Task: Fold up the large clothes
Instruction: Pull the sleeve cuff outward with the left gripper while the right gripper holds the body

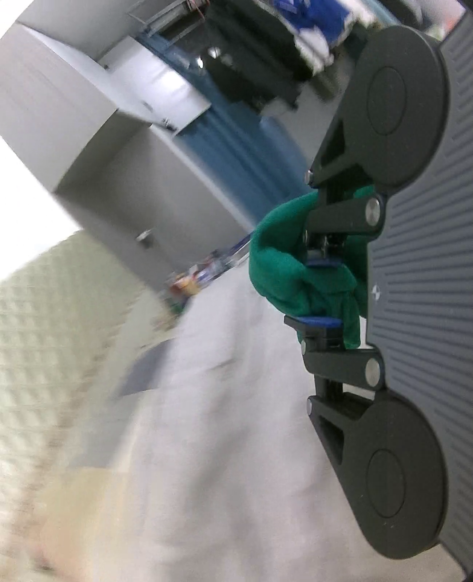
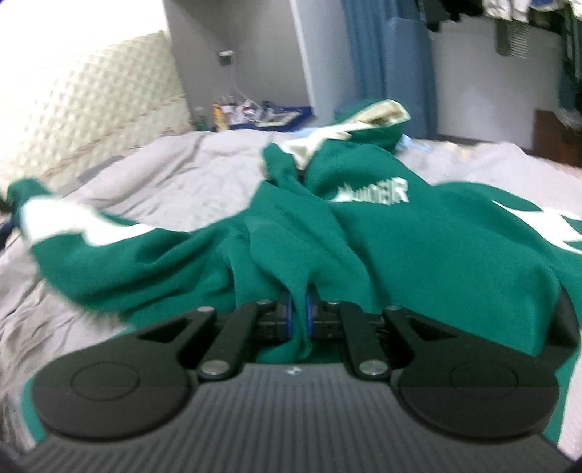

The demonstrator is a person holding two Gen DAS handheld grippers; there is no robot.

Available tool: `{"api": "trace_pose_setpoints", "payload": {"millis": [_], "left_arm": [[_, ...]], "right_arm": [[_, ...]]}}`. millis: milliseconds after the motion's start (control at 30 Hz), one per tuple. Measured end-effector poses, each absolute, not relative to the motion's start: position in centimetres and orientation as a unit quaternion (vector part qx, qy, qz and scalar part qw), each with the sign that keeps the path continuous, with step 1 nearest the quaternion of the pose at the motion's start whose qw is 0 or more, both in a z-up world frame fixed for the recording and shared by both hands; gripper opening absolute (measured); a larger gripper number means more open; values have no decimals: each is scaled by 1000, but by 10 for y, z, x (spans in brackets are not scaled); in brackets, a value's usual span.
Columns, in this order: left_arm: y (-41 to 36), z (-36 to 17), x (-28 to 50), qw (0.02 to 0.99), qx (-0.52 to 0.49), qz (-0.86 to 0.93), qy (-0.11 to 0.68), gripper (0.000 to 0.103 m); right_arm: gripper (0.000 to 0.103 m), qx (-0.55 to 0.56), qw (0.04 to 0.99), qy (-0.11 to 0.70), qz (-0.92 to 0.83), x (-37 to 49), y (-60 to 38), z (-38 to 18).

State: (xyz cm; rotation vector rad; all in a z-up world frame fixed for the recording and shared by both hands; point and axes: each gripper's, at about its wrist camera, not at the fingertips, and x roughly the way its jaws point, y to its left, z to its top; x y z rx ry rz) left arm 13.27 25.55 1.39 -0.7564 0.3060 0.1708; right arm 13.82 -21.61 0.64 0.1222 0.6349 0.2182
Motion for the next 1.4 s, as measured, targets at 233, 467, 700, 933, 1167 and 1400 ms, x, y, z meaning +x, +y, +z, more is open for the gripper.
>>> {"api": "trace_pose_setpoints", "payload": {"millis": [233, 467, 700, 933, 1167, 1400], "left_arm": [[321, 88, 178, 922, -330, 151, 131, 27], [372, 141, 252, 937, -248, 207, 131, 27], [411, 87, 345, 933, -198, 244, 177, 27], [441, -12, 388, 918, -187, 264, 230, 29], [437, -17, 383, 927, -183, 221, 243, 55], [404, 15, 320, 928, -150, 200, 277, 81]], "right_arm": [[11, 90, 932, 307, 171, 142, -192, 5], [13, 102, 907, 337, 232, 162, -148, -11], [17, 65, 881, 376, 279, 170, -102, -39], [26, 64, 876, 387, 281, 178, -83, -60], [32, 61, 878, 380, 285, 177, -83, -62], [63, 69, 882, 372, 281, 169, -93, -52]]}}
